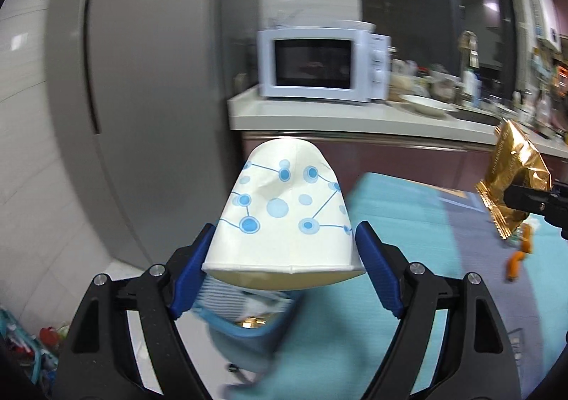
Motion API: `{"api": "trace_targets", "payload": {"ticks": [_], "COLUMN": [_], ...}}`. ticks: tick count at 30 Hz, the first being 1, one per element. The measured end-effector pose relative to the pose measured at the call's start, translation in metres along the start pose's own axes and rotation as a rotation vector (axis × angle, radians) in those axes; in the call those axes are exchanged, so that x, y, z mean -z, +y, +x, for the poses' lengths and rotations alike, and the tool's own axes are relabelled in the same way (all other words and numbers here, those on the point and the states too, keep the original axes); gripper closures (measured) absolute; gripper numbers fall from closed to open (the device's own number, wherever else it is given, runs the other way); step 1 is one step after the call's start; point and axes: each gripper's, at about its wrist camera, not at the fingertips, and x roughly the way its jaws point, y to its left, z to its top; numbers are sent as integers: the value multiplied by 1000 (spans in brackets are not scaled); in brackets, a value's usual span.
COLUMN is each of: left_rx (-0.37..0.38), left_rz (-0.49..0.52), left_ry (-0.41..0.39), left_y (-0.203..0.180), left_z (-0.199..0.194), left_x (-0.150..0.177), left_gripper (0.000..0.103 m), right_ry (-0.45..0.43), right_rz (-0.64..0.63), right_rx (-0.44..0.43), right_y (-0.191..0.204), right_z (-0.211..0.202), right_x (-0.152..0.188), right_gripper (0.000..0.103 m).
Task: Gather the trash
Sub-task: 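Carry the paper cup and gold bag to the blue bin and release both, then return both open tools from the bin to the table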
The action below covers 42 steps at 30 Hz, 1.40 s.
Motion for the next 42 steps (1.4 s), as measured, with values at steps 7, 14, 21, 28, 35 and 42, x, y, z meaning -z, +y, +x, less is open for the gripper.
{"api": "trace_targets", "payload": {"ticks": [7, 14, 21, 28, 35, 42], "left_rx": [-67, -45, 2, 26, 56, 56], "left_rz": [-39, -94, -126, -88, -81, -88], "left_ry": [67, 162, 254, 315, 331, 335], "left_y": [70, 105, 119, 108, 103, 104], "left_z": [40, 94, 142, 175, 184, 181], "left_x": [9, 35, 57, 69, 74, 74], "left_gripper": [24, 24, 22, 20, 6, 6], "right_ry": [96, 283, 413, 486, 502, 448], "right_rz": [-74, -131, -105, -69, -53, 6], "right_rx": [-143, -180, -179, -157, -127, -132], "right_y": [61, 101, 102, 95, 87, 67], "right_z": [100, 208, 266, 294, 298, 280], "right_x": [-37, -34, -21, -13, -5, -12], "right_gripper": [82, 82, 81, 57, 53, 50]}}
